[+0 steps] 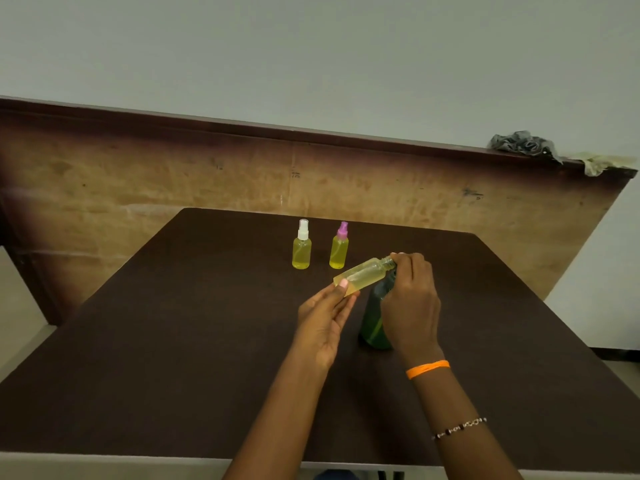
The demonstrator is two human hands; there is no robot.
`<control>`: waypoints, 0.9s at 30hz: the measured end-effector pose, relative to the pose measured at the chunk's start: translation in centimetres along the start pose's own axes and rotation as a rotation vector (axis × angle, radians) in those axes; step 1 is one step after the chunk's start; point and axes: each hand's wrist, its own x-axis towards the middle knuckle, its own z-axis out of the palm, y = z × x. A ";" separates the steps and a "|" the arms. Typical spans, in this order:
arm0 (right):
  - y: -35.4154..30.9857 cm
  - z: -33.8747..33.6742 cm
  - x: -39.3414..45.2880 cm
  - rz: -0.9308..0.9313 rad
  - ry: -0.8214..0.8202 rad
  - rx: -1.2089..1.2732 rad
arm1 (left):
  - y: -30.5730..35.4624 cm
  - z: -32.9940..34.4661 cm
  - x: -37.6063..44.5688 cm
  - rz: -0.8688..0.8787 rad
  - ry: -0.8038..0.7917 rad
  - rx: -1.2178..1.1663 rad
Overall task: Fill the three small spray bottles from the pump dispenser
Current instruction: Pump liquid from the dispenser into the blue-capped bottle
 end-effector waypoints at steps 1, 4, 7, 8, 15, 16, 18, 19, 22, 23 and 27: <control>0.0 0.0 0.2 0.005 -0.004 0.001 | 0.0 0.0 0.0 -0.001 0.000 0.002; -0.2 -0.5 1.2 0.011 -0.050 0.014 | 0.2 0.2 -0.2 -0.006 0.006 -0.002; -0.3 -1.2 2.3 0.021 -0.087 0.050 | 0.3 0.5 -0.5 0.000 0.004 -0.003; -0.4 -1.3 2.3 0.038 -0.078 0.066 | 0.3 0.5 -0.5 0.002 0.003 -0.002; 0.1 0.0 0.1 -0.014 0.038 0.027 | -0.5 -0.3 0.2 -0.011 -0.009 -0.016; 0.1 -0.1 0.3 -0.009 0.028 0.027 | -0.5 -0.3 0.1 -0.013 -0.005 -0.021; 0.0 -0.5 0.8 -0.008 -0.013 0.009 | -0.3 -0.1 0.0 -0.008 0.004 -0.025; -0.1 -0.8 1.1 -0.014 -0.035 0.002 | -0.2 0.0 -0.1 -0.006 0.002 -0.023; -0.3 -1.5 1.9 0.014 -0.073 0.029 | 0.0 0.3 -0.5 -0.005 -0.015 -0.005; -0.4 -1.6 2.0 0.032 -0.064 0.040 | 0.1 0.3 -0.5 -0.001 -0.017 -0.002; -0.2 -1.0 0.8 -0.009 0.027 0.007 | -0.4 0.0 -0.4 -0.002 -0.010 -0.003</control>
